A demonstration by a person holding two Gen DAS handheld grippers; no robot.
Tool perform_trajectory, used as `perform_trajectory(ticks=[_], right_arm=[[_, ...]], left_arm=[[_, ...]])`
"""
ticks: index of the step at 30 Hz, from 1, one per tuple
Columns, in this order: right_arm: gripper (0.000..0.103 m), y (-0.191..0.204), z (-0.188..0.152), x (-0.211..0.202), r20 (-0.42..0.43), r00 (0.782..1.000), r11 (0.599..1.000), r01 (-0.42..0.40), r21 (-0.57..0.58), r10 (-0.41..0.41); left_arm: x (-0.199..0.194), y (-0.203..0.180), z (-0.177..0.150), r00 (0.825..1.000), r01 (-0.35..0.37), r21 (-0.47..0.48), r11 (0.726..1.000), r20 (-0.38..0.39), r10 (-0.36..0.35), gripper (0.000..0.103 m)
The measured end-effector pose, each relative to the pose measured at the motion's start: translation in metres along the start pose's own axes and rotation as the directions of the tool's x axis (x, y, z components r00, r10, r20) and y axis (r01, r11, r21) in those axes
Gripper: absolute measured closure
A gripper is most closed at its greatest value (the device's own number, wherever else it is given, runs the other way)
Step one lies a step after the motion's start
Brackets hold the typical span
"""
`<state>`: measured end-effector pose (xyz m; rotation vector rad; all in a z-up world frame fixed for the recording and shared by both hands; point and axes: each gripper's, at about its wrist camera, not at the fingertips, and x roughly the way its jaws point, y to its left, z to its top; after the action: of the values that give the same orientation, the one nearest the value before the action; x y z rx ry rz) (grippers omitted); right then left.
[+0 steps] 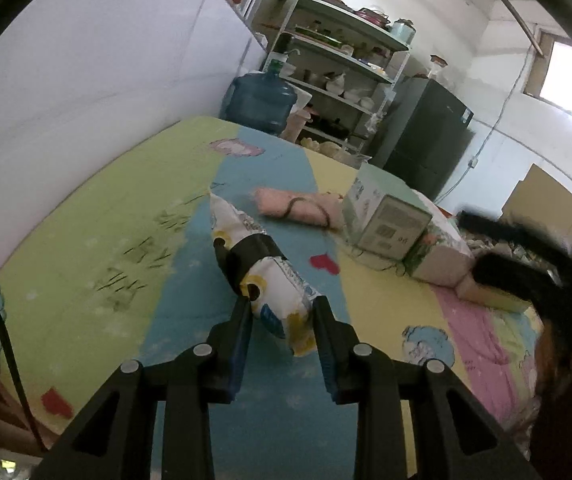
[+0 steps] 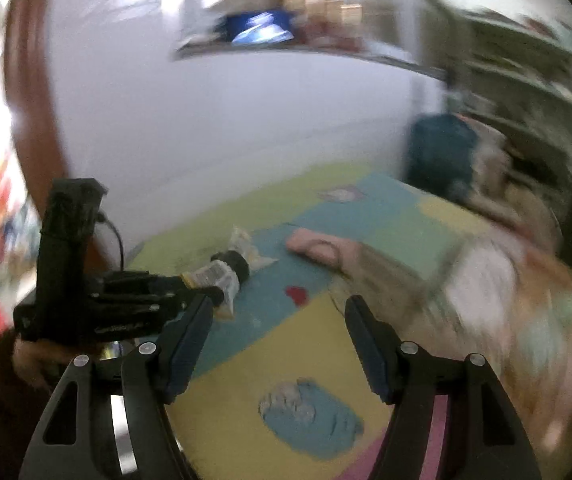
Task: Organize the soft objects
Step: 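Grasp the pink pouch with black cord with the right gripper while the left holds the packet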
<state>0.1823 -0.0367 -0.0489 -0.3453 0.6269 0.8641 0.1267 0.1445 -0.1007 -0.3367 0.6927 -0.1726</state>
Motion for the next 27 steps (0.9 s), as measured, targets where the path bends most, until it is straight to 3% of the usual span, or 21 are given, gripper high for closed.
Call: perform_trajectory(ticks=[4,9,13,17,18,20,22,27], right_arm=[[0.033,-0.001,0.042,0.049,-0.167,0.986,0.977,-0.039,-0.211,0.003],[0.033,-0.009,0.069,0.129,-0.407,0.911,0.914,-0.11,-0.39,-0.064],[0.033,-0.021,0.077,0.177,-0.521,0.852,0.905,-0.188,-0.381,-0.043],[0.033,-0.03,0.074,0.209,-0.601,0.796,0.899,-0.211,-0.383,-0.069],[0.034,-0.034,0.077,0.212,-0.61,0.791,0.911,-0.224,-0.346,-0.037],[0.049,-0.04,0.079,0.215,-0.618,0.786,0.928,-0.223,-0.3,-0.011],[0.051,-0.045,0.081,0.218,-0.612,0.791,0.939,-0.205,-0.275,-0.007],[0.056,-0.039,0.08,0.204,-0.54,0.842,0.959,-0.155,-0.236,0.003]], left_arm=[[-0.001,0.01,-0.002,1.0,0.02,0.007,1.0,-0.018,-0.019,0.072],[-0.001,0.016,-0.008,0.998,0.052,0.009,0.999,-0.019,-0.052,0.072],[-0.002,0.021,-0.007,0.997,0.073,0.019,0.997,-0.027,-0.072,0.072],[-0.004,0.022,-0.008,0.996,0.086,0.04,0.995,-0.033,-0.085,0.072],[-0.005,0.024,-0.008,0.995,0.092,0.043,0.995,-0.033,-0.091,0.072],[-0.005,0.027,-0.008,0.995,0.101,0.045,0.994,-0.026,-0.1,0.072],[-0.005,0.029,-0.009,0.994,0.105,0.047,0.993,-0.016,-0.104,0.072],[-0.007,0.03,-0.013,0.995,0.1,0.037,0.994,0.013,-0.1,0.072]])
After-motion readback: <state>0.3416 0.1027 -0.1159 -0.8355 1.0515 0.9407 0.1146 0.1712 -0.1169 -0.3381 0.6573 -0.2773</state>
